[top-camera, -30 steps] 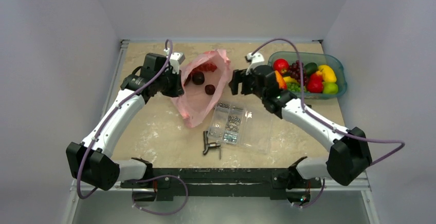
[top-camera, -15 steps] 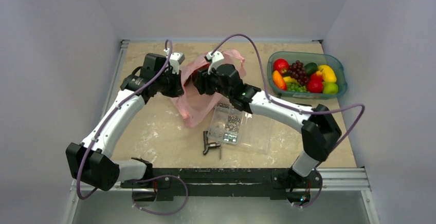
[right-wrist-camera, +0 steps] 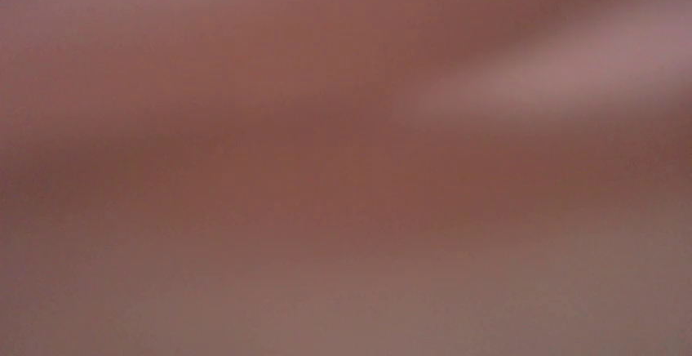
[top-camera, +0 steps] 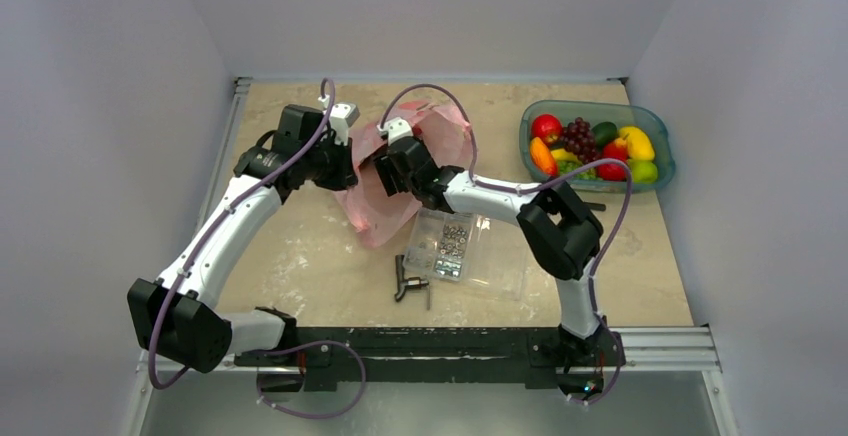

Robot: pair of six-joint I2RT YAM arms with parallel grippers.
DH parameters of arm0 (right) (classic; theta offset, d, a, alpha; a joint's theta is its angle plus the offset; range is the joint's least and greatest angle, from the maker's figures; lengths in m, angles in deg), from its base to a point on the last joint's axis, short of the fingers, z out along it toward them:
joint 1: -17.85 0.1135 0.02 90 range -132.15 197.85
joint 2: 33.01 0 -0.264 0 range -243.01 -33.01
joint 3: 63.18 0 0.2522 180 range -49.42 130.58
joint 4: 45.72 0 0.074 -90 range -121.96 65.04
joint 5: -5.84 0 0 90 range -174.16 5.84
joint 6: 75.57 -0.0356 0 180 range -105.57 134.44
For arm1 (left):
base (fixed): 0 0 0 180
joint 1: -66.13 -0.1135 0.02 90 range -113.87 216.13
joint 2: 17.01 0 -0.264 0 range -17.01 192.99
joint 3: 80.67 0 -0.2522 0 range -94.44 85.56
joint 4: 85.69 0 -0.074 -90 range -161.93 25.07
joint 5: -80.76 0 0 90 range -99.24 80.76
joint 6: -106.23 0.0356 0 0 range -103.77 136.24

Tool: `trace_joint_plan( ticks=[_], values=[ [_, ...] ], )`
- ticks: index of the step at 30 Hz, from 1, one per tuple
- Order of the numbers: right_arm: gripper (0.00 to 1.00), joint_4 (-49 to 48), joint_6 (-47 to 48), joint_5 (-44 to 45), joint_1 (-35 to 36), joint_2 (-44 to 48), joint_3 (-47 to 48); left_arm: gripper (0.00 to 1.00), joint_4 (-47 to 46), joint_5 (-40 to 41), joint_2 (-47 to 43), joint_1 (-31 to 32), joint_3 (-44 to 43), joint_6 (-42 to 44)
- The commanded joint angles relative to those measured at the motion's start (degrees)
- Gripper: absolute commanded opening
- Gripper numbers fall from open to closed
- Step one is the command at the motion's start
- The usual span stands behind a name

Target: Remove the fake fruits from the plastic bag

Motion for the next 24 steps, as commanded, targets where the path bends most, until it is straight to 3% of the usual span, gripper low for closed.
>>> trace_joint_plan(
  ticks=[1, 12, 24],
  values=[
    [0.71, -0.9, 3.4, 6.0, -0.2, -1.3, 3.6, 0.00, -2.0, -1.6, -0.8, -0.2, -0.1, 0.1],
    [0.69, -0.9, 3.4, 7.9, -0.4, -7.2, 6.1, 0.00, -2.0, -1.7, -0.2, -0.2, -0.2, -0.1],
    [0.50, -0.2, 2.6, 7.5, -0.4, -10.5, 9.0, 0.00, -2.1, -2.1, 0.0, -0.2, -0.2, 0.0]
  ],
)
